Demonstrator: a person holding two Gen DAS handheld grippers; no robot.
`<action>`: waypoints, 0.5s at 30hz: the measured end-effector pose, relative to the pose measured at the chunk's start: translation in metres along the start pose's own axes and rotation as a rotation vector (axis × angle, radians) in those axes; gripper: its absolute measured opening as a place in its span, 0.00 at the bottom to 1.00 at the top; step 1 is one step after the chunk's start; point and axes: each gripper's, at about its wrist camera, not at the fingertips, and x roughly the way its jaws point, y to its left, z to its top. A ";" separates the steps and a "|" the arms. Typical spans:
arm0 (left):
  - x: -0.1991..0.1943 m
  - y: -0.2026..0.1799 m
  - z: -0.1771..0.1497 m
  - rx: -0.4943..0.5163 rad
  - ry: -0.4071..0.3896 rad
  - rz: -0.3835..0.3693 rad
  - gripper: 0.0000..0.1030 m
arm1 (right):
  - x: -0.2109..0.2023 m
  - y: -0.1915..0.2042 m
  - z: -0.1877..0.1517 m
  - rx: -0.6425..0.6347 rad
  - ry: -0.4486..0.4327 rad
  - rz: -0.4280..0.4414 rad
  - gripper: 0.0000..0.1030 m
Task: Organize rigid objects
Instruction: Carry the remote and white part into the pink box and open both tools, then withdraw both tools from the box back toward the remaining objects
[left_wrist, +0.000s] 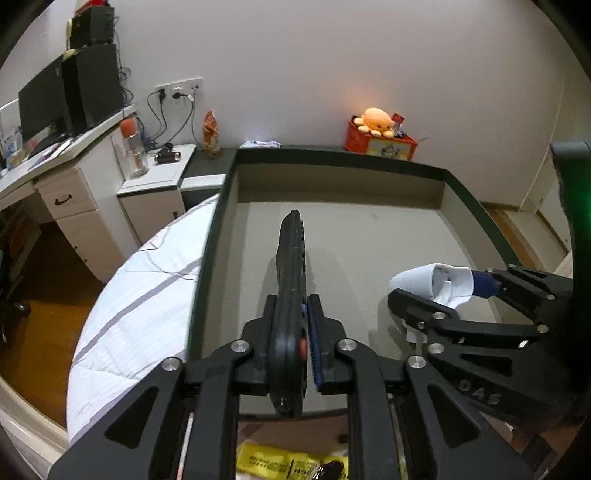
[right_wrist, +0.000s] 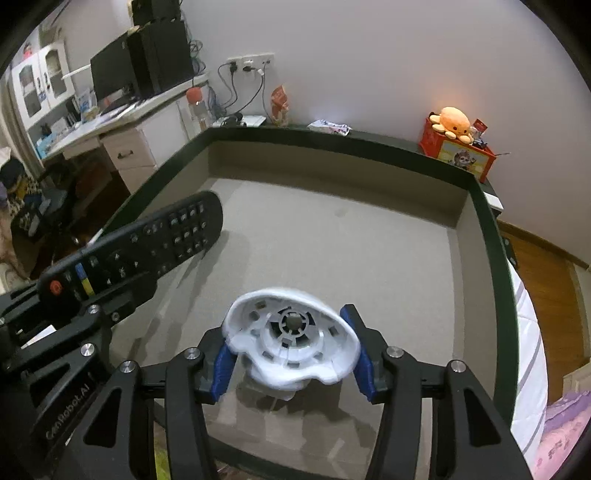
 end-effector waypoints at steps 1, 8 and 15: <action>-0.008 0.003 0.000 -0.018 -0.028 -0.002 0.32 | -0.004 0.000 0.000 0.010 -0.012 0.002 0.72; -0.073 0.014 0.001 -0.048 -0.170 0.009 0.75 | -0.058 -0.002 -0.004 0.027 -0.130 -0.022 0.77; -0.165 0.017 -0.021 -0.033 -0.332 0.062 0.93 | -0.146 0.005 -0.036 0.040 -0.322 -0.040 0.80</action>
